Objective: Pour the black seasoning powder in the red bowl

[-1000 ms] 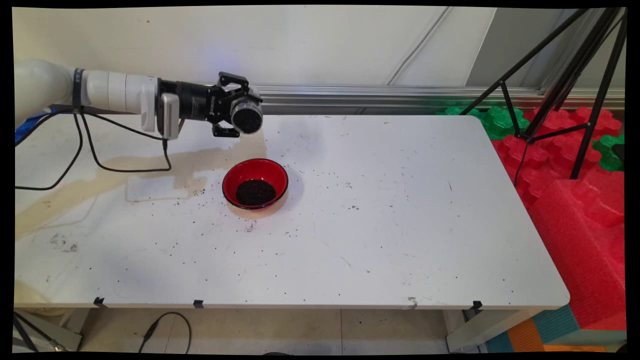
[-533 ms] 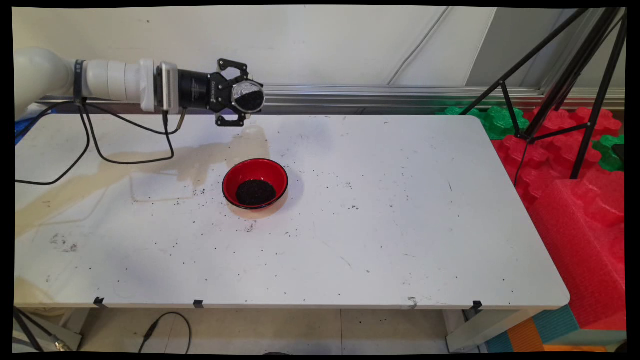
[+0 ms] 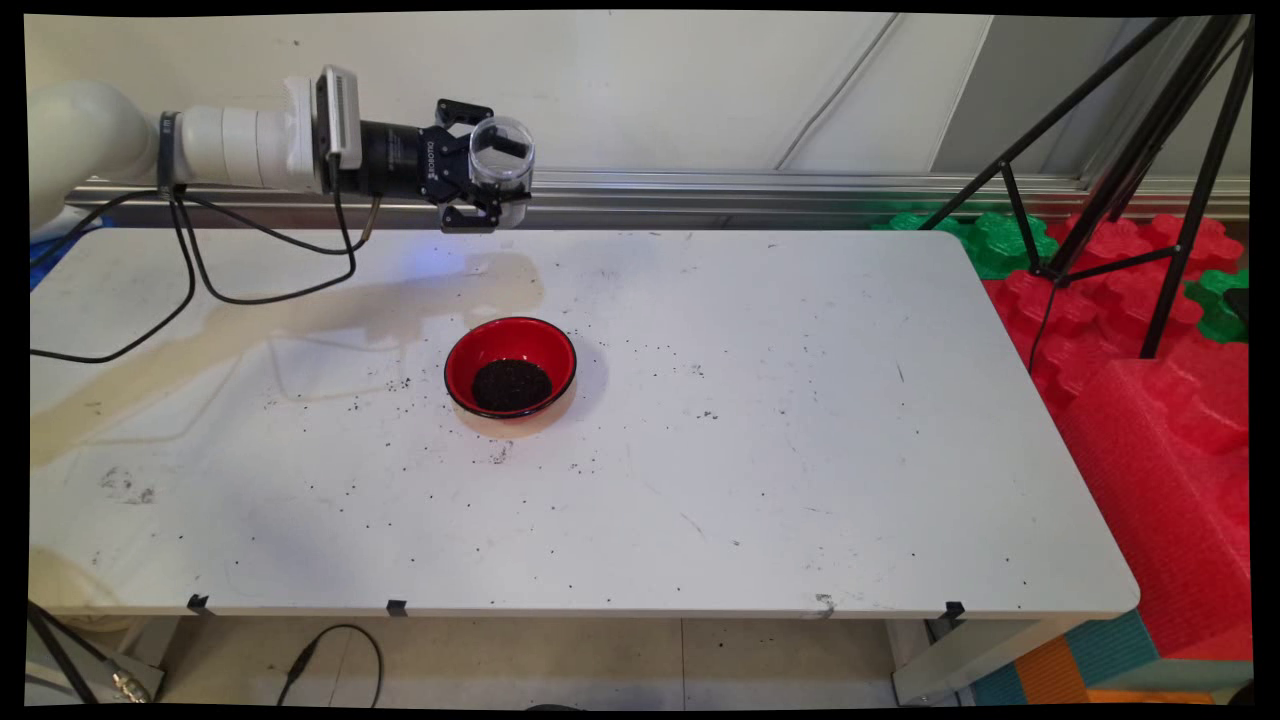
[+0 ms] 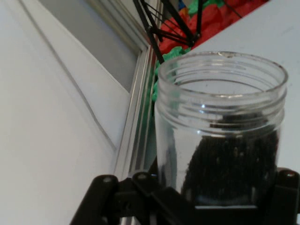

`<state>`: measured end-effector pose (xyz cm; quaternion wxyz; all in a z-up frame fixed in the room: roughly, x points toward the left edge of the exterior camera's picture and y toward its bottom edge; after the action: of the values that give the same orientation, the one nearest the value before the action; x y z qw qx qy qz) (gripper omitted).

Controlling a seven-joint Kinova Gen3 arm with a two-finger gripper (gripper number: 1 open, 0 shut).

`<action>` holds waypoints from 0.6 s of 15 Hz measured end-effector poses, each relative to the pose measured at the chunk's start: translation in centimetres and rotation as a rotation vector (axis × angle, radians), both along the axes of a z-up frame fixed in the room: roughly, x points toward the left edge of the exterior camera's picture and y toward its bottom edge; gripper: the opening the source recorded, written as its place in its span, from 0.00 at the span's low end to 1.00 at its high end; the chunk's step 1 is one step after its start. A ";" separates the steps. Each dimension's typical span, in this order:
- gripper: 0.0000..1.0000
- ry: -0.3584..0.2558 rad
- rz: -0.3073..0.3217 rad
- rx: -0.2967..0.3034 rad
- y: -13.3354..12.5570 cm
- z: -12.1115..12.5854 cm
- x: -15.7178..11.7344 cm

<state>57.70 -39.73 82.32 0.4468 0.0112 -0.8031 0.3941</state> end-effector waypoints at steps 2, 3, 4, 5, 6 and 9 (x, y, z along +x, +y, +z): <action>0.00 0.063 0.026 0.055 -0.4 -0.1 0.1; 0.00 0.083 0.034 0.074 -0.5 -0.1 0.1; 0.00 0.106 0.044 0.097 -0.6 -0.2 0.1; 0.00 0.130 0.053 0.120 -0.8 -0.3 0.1; 0.00 0.156 0.063 0.148 -0.9 -0.4 0.1; 0.00 0.215 0.082 0.212 -1.3 -0.7 0.0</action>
<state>57.68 -41.02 81.66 0.5098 0.1333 -0.7867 0.3217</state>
